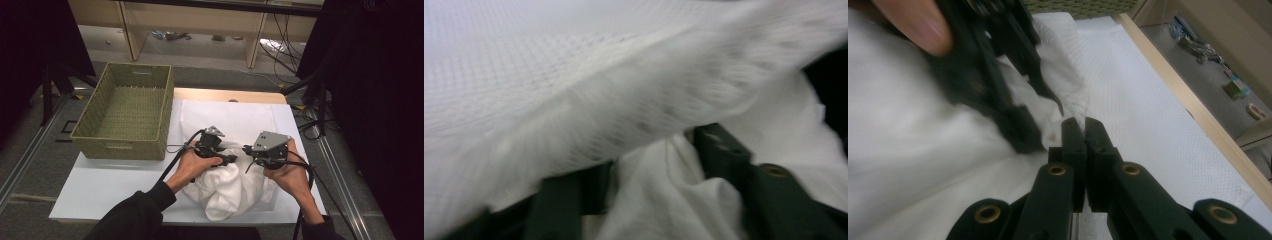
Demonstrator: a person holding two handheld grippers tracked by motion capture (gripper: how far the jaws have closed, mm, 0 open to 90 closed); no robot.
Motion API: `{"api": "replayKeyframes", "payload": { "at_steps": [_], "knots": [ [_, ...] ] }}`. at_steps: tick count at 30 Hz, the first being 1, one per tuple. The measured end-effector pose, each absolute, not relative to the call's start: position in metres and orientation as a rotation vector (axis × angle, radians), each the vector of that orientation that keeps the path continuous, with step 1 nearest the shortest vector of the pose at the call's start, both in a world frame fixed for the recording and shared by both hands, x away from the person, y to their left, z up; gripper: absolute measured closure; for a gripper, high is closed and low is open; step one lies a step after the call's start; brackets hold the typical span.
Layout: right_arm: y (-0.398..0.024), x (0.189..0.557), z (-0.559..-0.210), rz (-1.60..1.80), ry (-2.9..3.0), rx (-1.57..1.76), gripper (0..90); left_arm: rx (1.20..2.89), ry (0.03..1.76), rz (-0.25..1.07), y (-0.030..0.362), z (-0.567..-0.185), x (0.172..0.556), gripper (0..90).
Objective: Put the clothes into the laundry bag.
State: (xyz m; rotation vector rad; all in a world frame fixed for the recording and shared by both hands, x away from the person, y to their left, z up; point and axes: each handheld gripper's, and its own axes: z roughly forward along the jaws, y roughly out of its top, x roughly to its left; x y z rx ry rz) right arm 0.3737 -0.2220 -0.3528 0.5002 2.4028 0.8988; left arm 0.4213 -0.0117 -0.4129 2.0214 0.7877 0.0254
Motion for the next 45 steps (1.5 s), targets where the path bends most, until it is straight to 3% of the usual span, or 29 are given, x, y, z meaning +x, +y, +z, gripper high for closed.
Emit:
{"api": "replayKeyframes", "payload": {
  "at_steps": [2, 6, 8, 10, 14, 20, 22, 24, 26, 28, 30, 35, 41, 45],
  "knots": [
    [-0.222, 0.374, -0.354, 0.899, 2.413, 0.499, 90.0, 2.041, 0.735, 0.014, -0.001, -0.403, 0.411, 34.4],
    [-0.217, 0.373, -0.355, 0.925, 2.422, 0.484, 90.0, 2.037, 0.674, -0.115, 0.023, -0.394, 0.389, 31.4],
    [-0.214, 0.372, -0.355, 0.884, 2.424, 0.483, 90.0, 2.097, 0.673, -0.054, 0.03, -0.392, 0.38, 16.5],
    [-0.215, 0.373, -0.354, 0.891, 2.414, 0.486, 90.0, 2.08, 0.675, -0.012, 0.041, -0.391, 0.374, 23.3],
    [-0.22, 0.373, -0.351, 0.897, 2.403, 0.497, 90.0, 2.106, 0.749, 0.089, 0.068, -0.397, 0.376, 16.6],
    [-0.218, 0.373, -0.352, 0.899, 2.405, 0.491, 90.0, 2.141, 0.883, -0.005, 0.076, -0.446, 0.394, 14.7],
    [-0.216, 0.373, -0.352, 0.897, 2.402, 0.48, 90.0, 2.145, 0.912, -0.117, 0.071, -0.459, 0.401, 14.5],
    [-0.215, 0.372, -0.352, 0.895, 2.403, 0.495, 90.0, 2.104, 0.917, -0.217, 0.064, -0.465, 0.404, 22.7],
    [-0.214, 0.371, -0.353, 0.896, 2.41, 0.506, 90.0, 2.0, 0.858, -0.262, 0.058, -0.467, 0.402, 55.8],
    [-0.214, 0.373, -0.353, 0.891, 2.409, 0.491, 90.0, 2.061, 0.774, -0.194, 0.047, -0.461, 0.395, 66.9],
    [-0.214, 0.373, -0.354, 0.891, 2.412, 0.473, 90.0, 2.078, 0.715, -0.157, 0.035, -0.453, 0.388, 72.4],
    [-0.209, 0.37, -0.351, 0.903, 2.409, 0.45, 90.0, 2.057, 0.577, -0.075, 0.005, -0.427, 0.381, 75.7],
    [-0.208, 0.361, -0.344, 0.908, 2.422, 0.435, 90.0, 2.012, 0.771, 0.124, -0.013, -0.428, 0.412, 80.1],
    [-0.212, 0.356, -0.34, 0.917, 2.415, 0.432, 90.0, 1.934, 0.885, 0.022, -0.009, -0.44, 0.434, 73.9]
  ]
}}
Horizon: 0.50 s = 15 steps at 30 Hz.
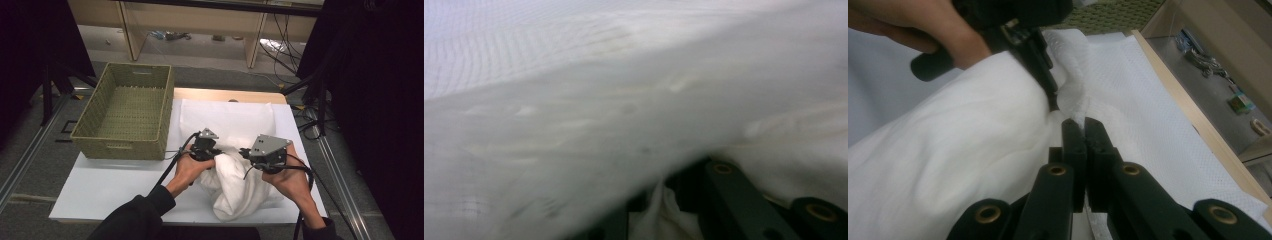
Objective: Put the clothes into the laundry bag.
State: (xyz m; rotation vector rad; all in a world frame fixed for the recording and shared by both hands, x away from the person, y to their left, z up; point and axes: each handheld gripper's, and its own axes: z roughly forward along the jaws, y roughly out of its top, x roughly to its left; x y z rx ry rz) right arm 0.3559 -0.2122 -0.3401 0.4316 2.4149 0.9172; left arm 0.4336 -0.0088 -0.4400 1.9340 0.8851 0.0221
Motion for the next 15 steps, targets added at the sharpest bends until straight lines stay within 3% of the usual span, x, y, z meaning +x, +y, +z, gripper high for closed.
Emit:
{"api": "replayKeyframes", "payload": {
  "at_steps": [2, 8, 12, 15],
  "knots": [
    [-0.212, 0.357, -0.342, 0.908, 2.417, 0.437, 90.0, 1.944, 0.873, -0.017, -0.008, -0.44, 0.432, 62.9],
    [-0.215, 0.361, -0.345, 0.917, 2.423, 0.449, 90.0, 2.026, 0.819, 0.046, 0.03, -0.413, 0.396, 29.1],
    [-0.214, 0.361, -0.344, 0.915, 2.419, 0.447, 90.0, 2.065, 0.825, 0.083, 0.066, -0.415, 0.381, 19.1],
    [-0.212, 0.36, -0.345, 0.911, 2.426, 0.449, 90.0, 2.071, 0.868, 0.048, 0.074, -0.425, 0.382, 18.4]
  ]
}}
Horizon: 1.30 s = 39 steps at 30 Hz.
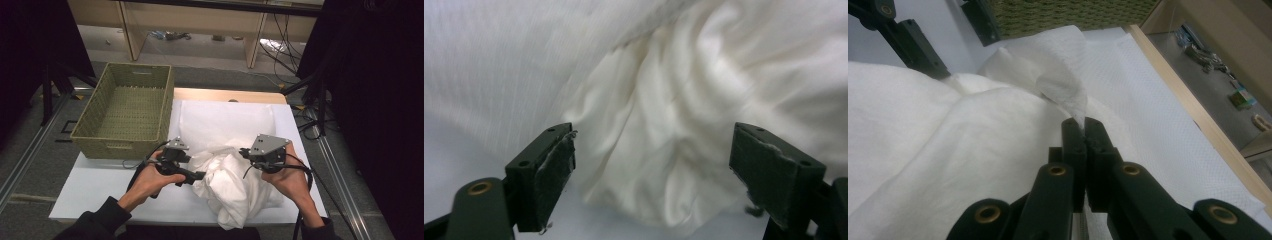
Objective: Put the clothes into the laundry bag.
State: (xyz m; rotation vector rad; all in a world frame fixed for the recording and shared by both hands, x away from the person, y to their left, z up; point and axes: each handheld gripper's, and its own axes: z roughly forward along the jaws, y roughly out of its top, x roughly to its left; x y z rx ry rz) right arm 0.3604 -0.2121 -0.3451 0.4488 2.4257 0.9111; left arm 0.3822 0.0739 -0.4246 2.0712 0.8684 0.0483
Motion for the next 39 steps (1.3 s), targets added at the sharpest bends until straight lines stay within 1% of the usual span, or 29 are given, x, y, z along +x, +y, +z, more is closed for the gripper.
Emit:
{"api": "replayKeyframes", "payload": {
  "at_steps": [1, 3, 4, 5, 7, 8, 10, 12, 15, 18, 20, 22, 23, 24, 26, 28, 31, 33, 36, 37, 39],
  "knots": [
    [-0.211, 0.361, -0.345, 0.91, 2.426, 0.458, 90.0, 2.073, 0.898, 0.009, 0.073, -0.439, 0.386, 18.3],
    [-0.21, 0.361, -0.346, 0.911, 2.431, 0.447, 90.0, 2.083, 0.919, -0.046, 0.063, -0.455, 0.393, 16.3],
    [-0.21, 0.361, -0.346, 0.908, 2.429, 0.447, 90.0, 2.073, 0.955, -0.063, 0.057, -0.461, 0.397, 15.6],
    [-0.21, 0.361, -0.346, 0.908, 2.432, 0.446, 90.0, 2.067, 0.962, -0.091, 0.05, -0.467, 0.399, 17.5],
    [-0.209, 0.361, -0.347, 0.907, 2.43, 0.455, 90.0, 2.073, 0.878, -0.124, 0.037, -0.468, 0.398, 33.1],
    [-0.209, 0.362, -0.348, 0.903, 2.432, 0.439, 90.0, 2.082, 0.835, -0.095, 0.032, -0.467, 0.396, 45.1],
    [-0.209, 0.362, -0.349, 0.897, 2.435, 0.446, 90.0, 2.093, 0.746, -0.037, 0.022, -0.458, 0.39, 59.2],
    [-0.21, 0.364, -0.35, 0.901, 2.428, 0.436, 90.0, 2.083, 0.649, 0.012, 0.012, -0.445, 0.384, 67.0],
    [-0.211, 0.363, -0.35, 0.941, 2.443, 0.423, 90.0, 2.07, 0.571, 0.042, 0.0, -0.426, 0.386, 70.6],
    [-0.211, 0.36, -0.343, 0.954, 2.425, 0.416, 90.0, 2.081, 0.567, 0.065, -0.013, -0.421, 0.399, 72.1],
    [-0.21, 0.357, -0.338, 0.947, 2.419, 0.401, 90.0, 2.07, 0.621, 0.09, -0.018, -0.426, 0.413, 72.2],
    [-0.21, 0.355, -0.335, 0.962, 2.416, 0.394, 90.0, 2.029, 0.765, 0.111, -0.017, -0.434, 0.428, 69.7],
    [-0.21, 0.354, -0.333, 0.965, 2.416, 0.391, 90.0, 2.027, 0.794, 0.119, -0.014, -0.437, 0.436, 66.8],
    [-0.211, 0.353, -0.332, 0.97, 2.41, 0.397, 90.0, 2.007, 0.827, 0.084, -0.011, -0.439, 0.442, 66.1],
    [-0.212, 0.353, -0.332, 0.966, 2.412, 0.397, 90.0, 1.989, 0.84, 0.084, -0.007, -0.437, 0.442, 63.6],
    [-0.213, 0.355, -0.334, 0.954, 2.409, 0.4, 90.0, 2.015, 0.837, 0.093, -0.004, -0.432, 0.434, 57.5],
    [-0.216, 0.357, -0.335, 0.956, 2.401, 0.427, 90.0, 2.066, 0.838, 0.028, 0.006, -0.422, 0.42, 42.4],
    [-0.217, 0.358, -0.335, 0.949, 2.399, 0.428, 90.0, 2.062, 0.83, 0.027, 0.017, -0.413, 0.407, 34.3],
    [-0.216, 0.359, -0.336, 0.945, 2.399, 0.431, 90.0, 2.085, 0.769, 0.041, 0.031, -0.4, 0.388, 24.2],
    [-0.216, 0.359, -0.337, 0.947, 2.4, 0.436, 90.0, 2.091, 0.761, 0.028, 0.033, -0.399, 0.382, 21.4],
    [-0.215, 0.359, -0.337, 0.942, 2.402, 0.439, 90.0, 2.079, 0.758, -0.043, 0.032, -0.4, 0.372, 16.2]
  ]
}}
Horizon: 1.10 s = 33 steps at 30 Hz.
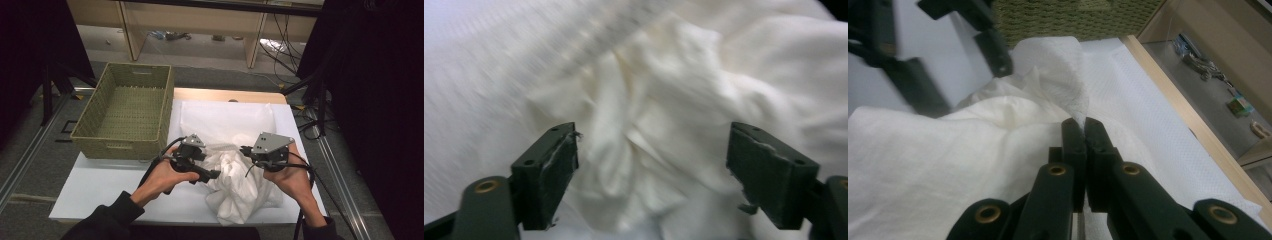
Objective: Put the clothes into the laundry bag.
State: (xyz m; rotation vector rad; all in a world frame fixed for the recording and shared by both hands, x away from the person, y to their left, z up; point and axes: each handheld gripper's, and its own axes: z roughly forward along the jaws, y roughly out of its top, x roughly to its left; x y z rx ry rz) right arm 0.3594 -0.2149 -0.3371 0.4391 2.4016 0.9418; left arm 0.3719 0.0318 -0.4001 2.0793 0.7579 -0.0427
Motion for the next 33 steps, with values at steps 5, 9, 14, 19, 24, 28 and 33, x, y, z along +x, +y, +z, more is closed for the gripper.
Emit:
{"api": "replayKeyframes", "payload": {
  "at_steps": [5, 9, 14, 19, 24, 28, 33],
  "knots": [
    [-0.213, 0.36, -0.338, 0.941, 2.406, 0.431, 90.0, 2.095, 0.689, -0.094, 0.004, -0.412, 0.359, 16.5],
    [-0.213, 0.36, -0.339, 0.948, 2.414, 0.429, 90.0, 2.082, 0.745, -0.084, -0.018, -0.423, 0.374, 19.3],
    [-0.215, 0.358, -0.336, 0.94, 2.409, 0.426, 90.0, 1.973, 0.818, -0.02, -0.025, -0.434, 0.4, 76.0],
    [-0.215, 0.353, -0.329, 0.96, 2.401, 0.424, 90.0, 1.964, 0.857, 0.145, -0.029, -0.425, 0.428, 77.3],
    [-0.21, 0.355, -0.34, 0.924, 2.437, 0.424, 90.0, 1.918, 0.961, 0.119, -0.029, -0.432, 0.447, 70.0],
    [-0.215, 0.359, -0.343, 0.928, 2.441, 0.44, 90.0, 1.985, 0.92, 0.021, -0.015, -0.421, 0.432, 43.9],
    [-0.215, 0.36, -0.342, 0.931, 2.437, 0.44, 90.0, 1.948, 0.913, -0.142, 0.017, -0.403, 0.4, 26.7]
  ]
}}
